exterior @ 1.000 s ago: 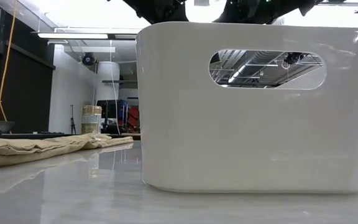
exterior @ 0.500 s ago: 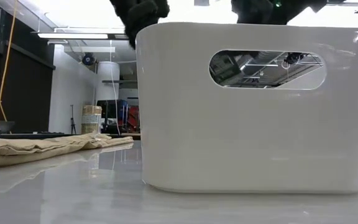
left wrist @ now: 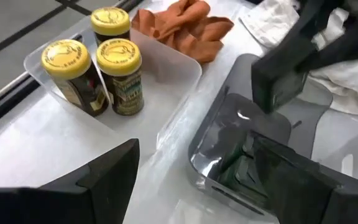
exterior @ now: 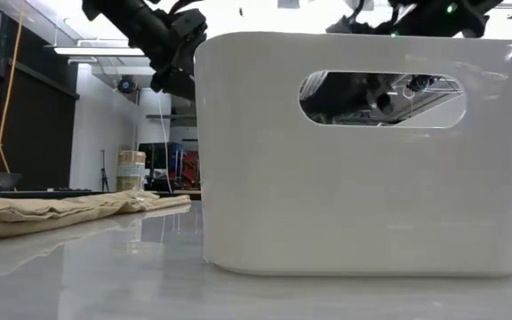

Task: Sort spices by type
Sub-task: Put the top black seasoning can into the black bin

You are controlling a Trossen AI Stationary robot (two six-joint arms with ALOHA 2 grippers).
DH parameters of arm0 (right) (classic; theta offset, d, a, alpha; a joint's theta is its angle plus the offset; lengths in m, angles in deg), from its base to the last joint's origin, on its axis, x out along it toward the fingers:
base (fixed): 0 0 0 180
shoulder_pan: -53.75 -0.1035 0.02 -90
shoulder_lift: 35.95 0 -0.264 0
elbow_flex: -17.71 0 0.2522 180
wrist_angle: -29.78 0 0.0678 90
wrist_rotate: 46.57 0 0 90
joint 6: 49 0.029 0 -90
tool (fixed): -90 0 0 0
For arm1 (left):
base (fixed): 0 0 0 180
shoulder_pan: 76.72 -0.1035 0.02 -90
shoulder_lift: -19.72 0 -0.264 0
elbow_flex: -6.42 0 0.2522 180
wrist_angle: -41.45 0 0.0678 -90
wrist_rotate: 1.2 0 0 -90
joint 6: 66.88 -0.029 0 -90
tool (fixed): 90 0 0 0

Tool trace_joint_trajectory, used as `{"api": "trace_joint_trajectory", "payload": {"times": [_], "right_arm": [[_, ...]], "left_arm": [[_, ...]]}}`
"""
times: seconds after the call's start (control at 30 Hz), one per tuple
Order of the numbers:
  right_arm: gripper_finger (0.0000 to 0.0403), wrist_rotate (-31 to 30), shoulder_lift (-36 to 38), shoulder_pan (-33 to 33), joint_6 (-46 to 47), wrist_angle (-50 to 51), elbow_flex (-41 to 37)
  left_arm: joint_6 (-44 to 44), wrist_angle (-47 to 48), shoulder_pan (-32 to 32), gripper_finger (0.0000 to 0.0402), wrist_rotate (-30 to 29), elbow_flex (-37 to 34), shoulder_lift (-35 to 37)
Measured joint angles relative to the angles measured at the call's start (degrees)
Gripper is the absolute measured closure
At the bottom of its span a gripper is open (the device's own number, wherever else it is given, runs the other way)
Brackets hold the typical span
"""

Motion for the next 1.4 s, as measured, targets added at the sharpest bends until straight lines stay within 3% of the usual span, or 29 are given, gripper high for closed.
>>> {"api": "trace_joint_trajectory", "payload": {"times": [0.43,0.9,1.4], "right_arm": [[0.0273,-0.58,-9.1,0.22,1.63,-4.99,-0.07],[0.0259,0.81,-10.57,0.17,2.26,-5.4,-0.07],[0.0177,3.26,-10.53,0.17,2.21,-4.26,-0.07]], "left_arm": [[-1.51,-1.63,-0.5,0.0103,-0.93,0.0,0.0],[-1.55,-1.61,-0.48,0.0103,-1.11,0.0,-0.02],[-1.55,-1.61,-0.48,0.0103,-1.14,0.0,-0.07]]}}
